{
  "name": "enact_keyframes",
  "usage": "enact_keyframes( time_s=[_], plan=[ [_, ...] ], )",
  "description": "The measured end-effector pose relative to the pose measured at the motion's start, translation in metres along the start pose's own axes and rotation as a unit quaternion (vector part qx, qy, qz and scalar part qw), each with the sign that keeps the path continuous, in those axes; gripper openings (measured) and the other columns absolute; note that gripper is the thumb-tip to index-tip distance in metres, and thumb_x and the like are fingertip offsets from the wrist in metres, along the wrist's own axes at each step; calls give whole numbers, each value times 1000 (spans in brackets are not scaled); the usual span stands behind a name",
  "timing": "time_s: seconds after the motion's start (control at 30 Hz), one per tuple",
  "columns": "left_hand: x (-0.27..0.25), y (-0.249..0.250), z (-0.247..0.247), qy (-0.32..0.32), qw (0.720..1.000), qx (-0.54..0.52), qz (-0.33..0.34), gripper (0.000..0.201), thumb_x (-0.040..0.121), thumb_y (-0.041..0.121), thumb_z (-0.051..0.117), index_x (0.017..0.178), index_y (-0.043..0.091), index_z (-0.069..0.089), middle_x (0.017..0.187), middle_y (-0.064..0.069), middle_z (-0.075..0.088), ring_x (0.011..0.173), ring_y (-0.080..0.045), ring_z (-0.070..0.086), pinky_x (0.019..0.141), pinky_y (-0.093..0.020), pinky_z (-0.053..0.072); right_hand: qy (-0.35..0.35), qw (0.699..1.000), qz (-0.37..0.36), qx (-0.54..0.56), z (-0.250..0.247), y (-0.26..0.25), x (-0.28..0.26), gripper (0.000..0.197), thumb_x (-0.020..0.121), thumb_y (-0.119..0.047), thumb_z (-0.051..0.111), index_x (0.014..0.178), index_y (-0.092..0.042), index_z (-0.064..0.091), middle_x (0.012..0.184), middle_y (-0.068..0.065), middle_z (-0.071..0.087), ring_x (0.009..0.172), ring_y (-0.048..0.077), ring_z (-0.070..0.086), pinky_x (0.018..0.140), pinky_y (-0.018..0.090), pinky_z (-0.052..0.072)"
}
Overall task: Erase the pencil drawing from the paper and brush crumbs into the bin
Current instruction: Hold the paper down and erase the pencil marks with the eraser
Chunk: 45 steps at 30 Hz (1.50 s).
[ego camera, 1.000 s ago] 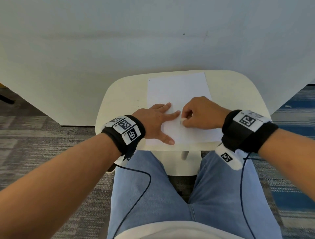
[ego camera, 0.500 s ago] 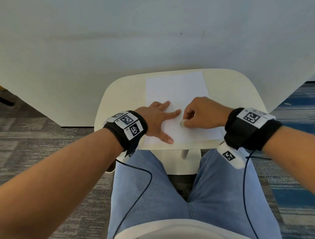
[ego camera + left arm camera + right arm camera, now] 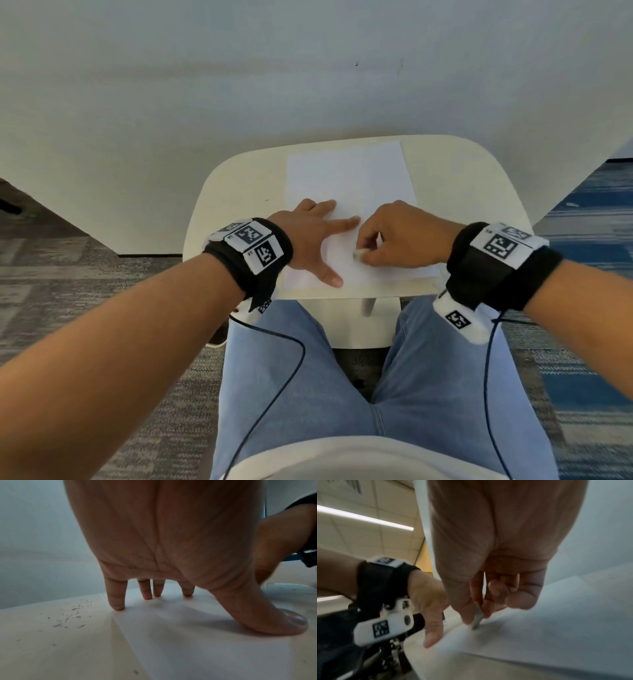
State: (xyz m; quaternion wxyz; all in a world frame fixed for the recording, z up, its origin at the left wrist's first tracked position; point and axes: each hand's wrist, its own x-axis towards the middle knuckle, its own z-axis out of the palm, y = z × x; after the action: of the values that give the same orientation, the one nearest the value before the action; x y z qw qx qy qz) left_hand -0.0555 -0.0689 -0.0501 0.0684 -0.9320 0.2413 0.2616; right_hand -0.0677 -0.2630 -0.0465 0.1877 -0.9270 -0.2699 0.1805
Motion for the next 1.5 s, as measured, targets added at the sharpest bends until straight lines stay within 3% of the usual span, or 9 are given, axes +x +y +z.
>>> enact_keyframes(
  time_s=[0.2, 0.33, 0.47, 0.6, 0.73, 0.93, 1.07, 1.37, 1.5],
  plan=[
    [1, 1, -1, 14, 999, -36, -7, 111, 65, 79, 67, 152, 51, 4, 164, 6, 0, 148, -22, 3, 109, -50, 32, 72, 995, 59, -18, -22, 28, 1, 19, 86, -33, 67, 85, -16, 76, 83, -5, 73, 80, 16, 67, 78, 35, 55],
    [3, 12, 5, 72, 996, -49, -22, 97, 70, 81, 59, 151, 45, 19, 158, 1, 18, 142, -24, 16, 101, -47, 41, -19, 1000, -3, -4, -7, 10, -8, 13, 85, -28, 69, 88, -18, 76, 83, -7, 72, 67, 4, 60, 67, 16, 48],
    [6, 15, 5, 82, 995, -49, -25, 96, 69, 82, 59, 149, 42, 24, 153, 0, 24, 138, -25, 22, 97, -46, 43, 57, 997, 50, -31, -17, 24, -2, 16, 85, -31, 66, 86, -18, 75, 82, -5, 72, 75, 15, 65, 77, 38, 55],
    [8, 16, 4, 67, 997, -28, -29, 102, 68, 86, 56, 152, 46, 13, 155, -1, 20, 139, -27, 19, 97, -46, 43, 3, 999, -14, -29, -1, 8, -6, 14, 85, -28, 65, 82, -19, 75, 77, -5, 72, 73, 17, 65, 73, 34, 54],
    [9, 15, 3, 53, 998, -15, -31, 103, 70, 87, 51, 152, 50, -1, 158, -3, 13, 141, -29, 14, 101, -48, 41, 37, 998, 49, -29, -18, 21, -3, 17, 84, -32, 67, 82, -17, 75, 78, -4, 72, 74, 17, 66, 76, 39, 56],
    [10, 15, 2, 48, 998, -11, -30, 105, 69, 88, 50, 152, 51, -3, 157, -3, 13, 140, -29, 15, 101, -47, 42, -14, 1000, 22, -11, -13, 17, -12, 18, 85, -31, 69, 85, -15, 76, 83, -4, 73, 77, 16, 66, 75, 32, 55],
    [8, 16, 1, 46, 998, -13, -31, 105, 69, 87, 51, 151, 52, -3, 158, -3, 12, 141, -29, 14, 103, -48, 41, 59, 995, 75, -28, -22, 31, -10, 16, 83, -28, 68, 78, -13, 74, 76, -1, 72, 73, 20, 67, 72, 38, 57],
    [9, 15, 2, 44, 998, -10, -32, 105, 68, 88, 50, 151, 52, -4, 158, -3, 11, 141, -29, 13, 104, -49, 40, 63, 993, 87, -57, -20, 24, -13, 16, 81, -27, 64, 73, -13, 67, 69, 0, 65, 67, 22, 61, 63, 34, 51],
    [10, 16, 2, 41, 999, -6, -31, 106, 68, 89, 49, 152, 50, -4, 159, -4, 10, 142, -30, 13, 104, -49, 40, 18, 996, 17, -87, 4, -5, -19, 17, 80, -24, 59, 72, -10, 62, 69, 2, 61, 64, 21, 57, 58, 33, 44]
  ],
)
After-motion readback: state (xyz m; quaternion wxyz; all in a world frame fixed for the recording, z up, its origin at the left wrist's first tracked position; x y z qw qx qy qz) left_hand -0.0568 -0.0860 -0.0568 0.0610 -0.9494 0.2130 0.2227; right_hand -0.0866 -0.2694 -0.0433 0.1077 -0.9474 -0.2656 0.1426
